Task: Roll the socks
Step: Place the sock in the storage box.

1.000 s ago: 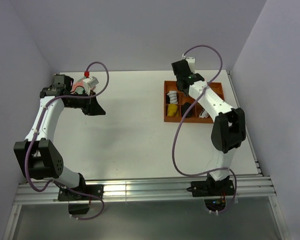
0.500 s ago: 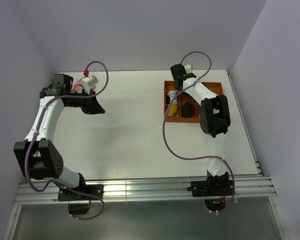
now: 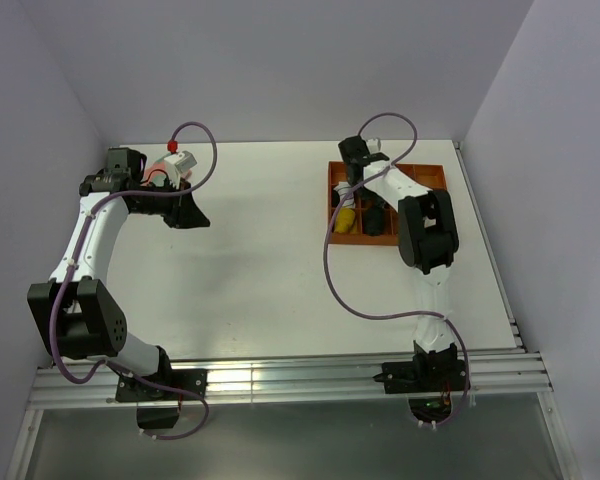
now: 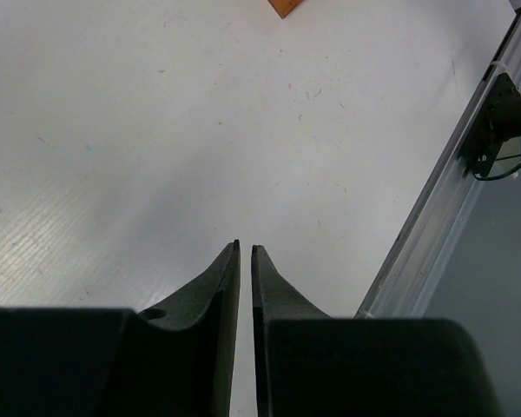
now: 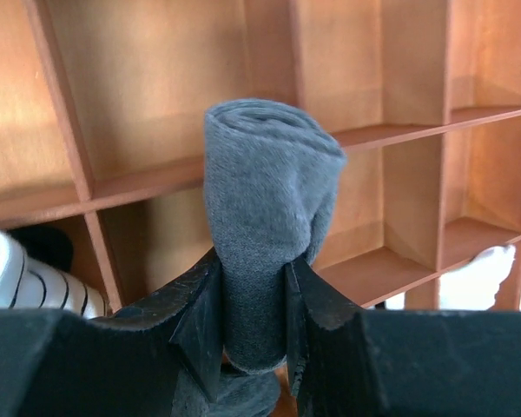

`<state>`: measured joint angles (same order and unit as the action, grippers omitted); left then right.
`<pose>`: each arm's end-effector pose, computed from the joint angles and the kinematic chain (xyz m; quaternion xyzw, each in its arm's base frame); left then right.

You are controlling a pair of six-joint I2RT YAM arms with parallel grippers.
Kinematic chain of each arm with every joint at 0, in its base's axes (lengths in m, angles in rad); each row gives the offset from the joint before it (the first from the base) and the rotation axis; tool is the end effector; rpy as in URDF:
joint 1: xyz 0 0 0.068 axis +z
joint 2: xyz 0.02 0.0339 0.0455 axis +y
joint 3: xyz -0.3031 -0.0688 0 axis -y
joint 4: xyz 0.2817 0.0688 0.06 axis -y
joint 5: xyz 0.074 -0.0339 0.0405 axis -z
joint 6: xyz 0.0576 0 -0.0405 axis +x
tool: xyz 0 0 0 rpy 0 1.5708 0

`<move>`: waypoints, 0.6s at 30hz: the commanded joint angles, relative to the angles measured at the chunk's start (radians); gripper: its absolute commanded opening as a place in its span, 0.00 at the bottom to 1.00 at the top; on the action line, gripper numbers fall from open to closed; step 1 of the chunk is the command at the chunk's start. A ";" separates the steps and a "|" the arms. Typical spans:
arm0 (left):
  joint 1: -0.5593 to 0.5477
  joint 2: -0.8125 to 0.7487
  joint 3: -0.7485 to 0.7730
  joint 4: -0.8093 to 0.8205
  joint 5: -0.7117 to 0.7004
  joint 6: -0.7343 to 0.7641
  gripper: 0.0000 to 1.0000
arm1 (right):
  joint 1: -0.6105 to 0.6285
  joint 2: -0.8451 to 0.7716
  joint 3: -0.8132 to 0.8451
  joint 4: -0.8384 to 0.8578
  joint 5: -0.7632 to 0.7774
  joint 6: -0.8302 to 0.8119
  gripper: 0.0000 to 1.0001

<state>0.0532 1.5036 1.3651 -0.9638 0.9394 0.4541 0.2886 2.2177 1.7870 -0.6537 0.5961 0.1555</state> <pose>0.3377 -0.0286 0.3401 0.2757 0.8291 -0.3742 0.3108 0.5274 0.1229 0.1847 0.0089 0.9304 -0.2273 0.2873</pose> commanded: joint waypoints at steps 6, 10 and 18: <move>0.005 0.003 0.023 0.002 0.004 -0.009 0.16 | 0.015 0.022 0.044 -0.101 -0.155 0.027 0.00; 0.005 -0.005 0.028 -0.001 -0.002 -0.009 0.16 | 0.015 0.023 0.058 -0.142 -0.225 0.052 0.00; 0.005 0.000 0.034 -0.021 0.012 -0.003 0.16 | 0.006 0.053 0.078 -0.213 -0.309 0.098 0.00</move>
<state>0.0532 1.5036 1.3655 -0.9695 0.9367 0.4503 0.2932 2.2311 1.8305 -0.7639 0.3946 0.2016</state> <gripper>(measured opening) 0.160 0.338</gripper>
